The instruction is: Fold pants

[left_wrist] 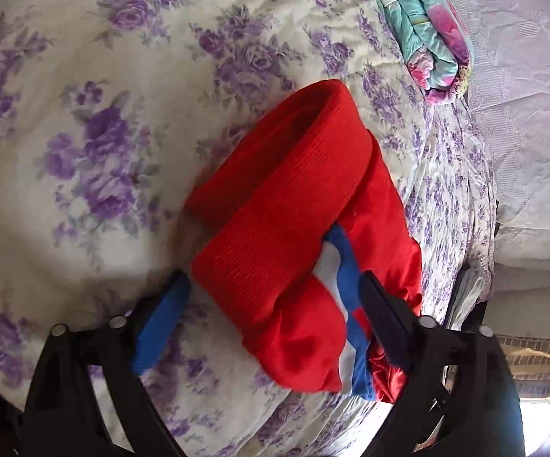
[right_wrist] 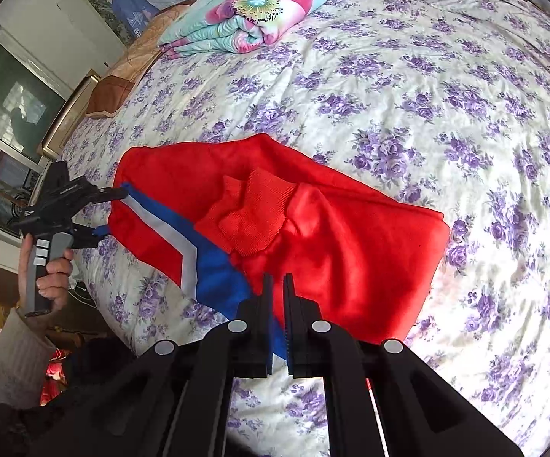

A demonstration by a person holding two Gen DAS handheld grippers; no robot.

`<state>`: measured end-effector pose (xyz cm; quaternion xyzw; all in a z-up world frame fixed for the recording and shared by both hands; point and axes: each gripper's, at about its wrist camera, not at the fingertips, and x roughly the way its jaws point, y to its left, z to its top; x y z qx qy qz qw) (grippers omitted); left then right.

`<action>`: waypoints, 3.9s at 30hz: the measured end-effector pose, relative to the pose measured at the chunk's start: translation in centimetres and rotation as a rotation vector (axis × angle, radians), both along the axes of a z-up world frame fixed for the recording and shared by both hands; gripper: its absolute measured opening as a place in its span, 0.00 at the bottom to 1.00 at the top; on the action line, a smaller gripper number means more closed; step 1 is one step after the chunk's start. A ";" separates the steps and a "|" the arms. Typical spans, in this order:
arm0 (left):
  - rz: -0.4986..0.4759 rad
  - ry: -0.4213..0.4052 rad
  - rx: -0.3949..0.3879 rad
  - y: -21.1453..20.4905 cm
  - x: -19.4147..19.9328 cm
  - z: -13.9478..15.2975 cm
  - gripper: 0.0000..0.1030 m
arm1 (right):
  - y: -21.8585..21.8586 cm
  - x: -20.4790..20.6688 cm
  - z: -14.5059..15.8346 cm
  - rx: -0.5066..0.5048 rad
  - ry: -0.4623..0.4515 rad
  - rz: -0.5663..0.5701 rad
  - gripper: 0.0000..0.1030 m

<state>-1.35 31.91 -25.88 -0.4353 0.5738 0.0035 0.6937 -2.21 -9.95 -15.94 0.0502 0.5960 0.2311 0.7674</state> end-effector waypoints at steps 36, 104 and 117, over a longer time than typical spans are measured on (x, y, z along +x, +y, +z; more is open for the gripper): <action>-0.480 -0.229 0.446 -16.3 3.0 11.8 0.32 | 7.7 7.4 -3.0 0.100 0.050 0.103 0.06; -0.636 -0.129 0.223 -24.9 -0.6 7.8 0.01 | 5.1 9.2 1.4 -0.158 -0.101 0.233 0.60; -0.742 -0.057 0.130 -27.3 -0.8 1.7 0.01 | 11.4 12.7 -5.2 -0.288 0.072 0.331 0.06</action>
